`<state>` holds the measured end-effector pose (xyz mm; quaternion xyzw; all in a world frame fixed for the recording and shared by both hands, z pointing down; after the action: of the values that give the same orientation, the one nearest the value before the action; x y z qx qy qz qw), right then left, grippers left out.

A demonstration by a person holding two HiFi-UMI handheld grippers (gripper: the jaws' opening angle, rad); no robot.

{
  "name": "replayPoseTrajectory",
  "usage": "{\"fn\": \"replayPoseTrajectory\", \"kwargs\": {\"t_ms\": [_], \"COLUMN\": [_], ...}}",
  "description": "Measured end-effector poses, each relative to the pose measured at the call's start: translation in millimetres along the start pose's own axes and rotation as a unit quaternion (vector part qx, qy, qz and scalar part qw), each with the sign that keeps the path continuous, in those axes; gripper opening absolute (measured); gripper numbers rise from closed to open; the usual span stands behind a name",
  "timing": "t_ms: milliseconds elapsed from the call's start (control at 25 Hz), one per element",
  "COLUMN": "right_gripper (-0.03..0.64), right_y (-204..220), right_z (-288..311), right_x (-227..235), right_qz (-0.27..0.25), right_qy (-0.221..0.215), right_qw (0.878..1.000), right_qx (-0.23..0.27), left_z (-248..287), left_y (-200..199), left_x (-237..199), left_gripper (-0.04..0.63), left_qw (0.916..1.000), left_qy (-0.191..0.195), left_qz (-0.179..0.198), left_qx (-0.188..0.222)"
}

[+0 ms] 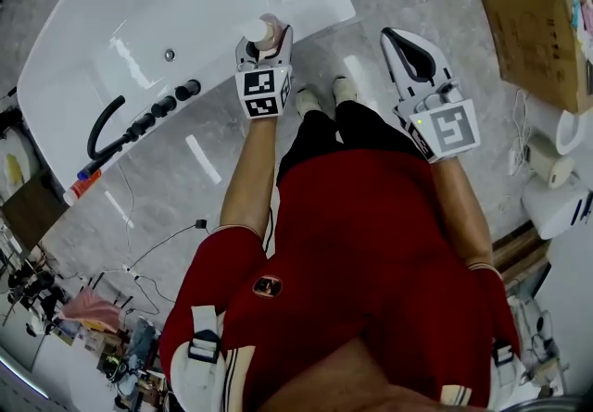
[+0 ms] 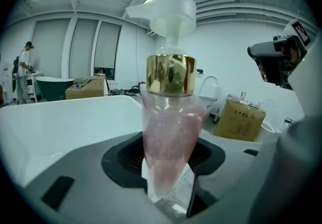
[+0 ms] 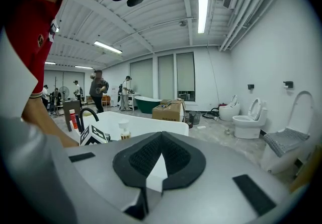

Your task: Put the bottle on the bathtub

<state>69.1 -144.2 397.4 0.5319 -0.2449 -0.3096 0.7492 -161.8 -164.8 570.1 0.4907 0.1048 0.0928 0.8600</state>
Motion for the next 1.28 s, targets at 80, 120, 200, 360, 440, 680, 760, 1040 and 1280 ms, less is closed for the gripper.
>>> {"fn": "replayPoseTrajectory", "kwargs": {"t_ms": [80,120,200,360,440,680,760,1040,1280], "right_gripper": [-0.003,-0.003,-0.003,-0.003,-0.003,-0.003,-0.003,-0.003,-0.003], "right_y": [2,3,5,10,12,14,15,16,17], "right_z": [-1,-1,-4,-8,-8,-8,-8,-8,-8], "right_x": [1,2,4,8,9,11,13,12,8], "right_qz": [0.002,0.003,0.005,0.008,0.01,0.013,0.014,0.014,0.014], "right_qy": [0.005,0.007,0.009,0.015,0.018,0.02,0.02,0.016,0.01], "right_qw": [1.0,1.0,1.0,1.0,1.0,0.999,0.999,1.0,1.0], "right_qx": [-0.005,-0.007,-0.01,-0.015,-0.018,-0.022,-0.021,-0.021,-0.019], "left_z": [5,8,13,22,25,28,28,27,25], "left_y": [4,5,7,12,15,14,15,19,24], "left_x": [-1,-1,0,0,0,3,5,13,10], "left_gripper": [0.224,0.224,0.224,0.224,0.224,0.225,0.227,0.225,0.264], "left_qw": [1.0,1.0,0.9999,0.9998,0.9997,0.9996,0.9995,0.9992,0.9996], "left_qy": [0.001,0.001,0.001,-0.001,0.0,0.002,0.002,0.004,0.01], "left_qz": [0.001,0.001,0.004,0.007,0.009,0.025,0.028,0.037,0.022], "left_qx": [-0.005,-0.008,-0.012,-0.019,-0.021,-0.015,-0.014,-0.015,-0.017]}}
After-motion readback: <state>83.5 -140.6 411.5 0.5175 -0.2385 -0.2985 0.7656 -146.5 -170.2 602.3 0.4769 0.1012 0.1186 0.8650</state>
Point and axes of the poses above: the fingertips, and each gripper's own axes: z forward along the fingers, x to its right, y out of its underside, the point moved 7 cm from there along -z, backward along the fingers, and after that the axes turned 5 degrees about -y, right-handed, at the moved point
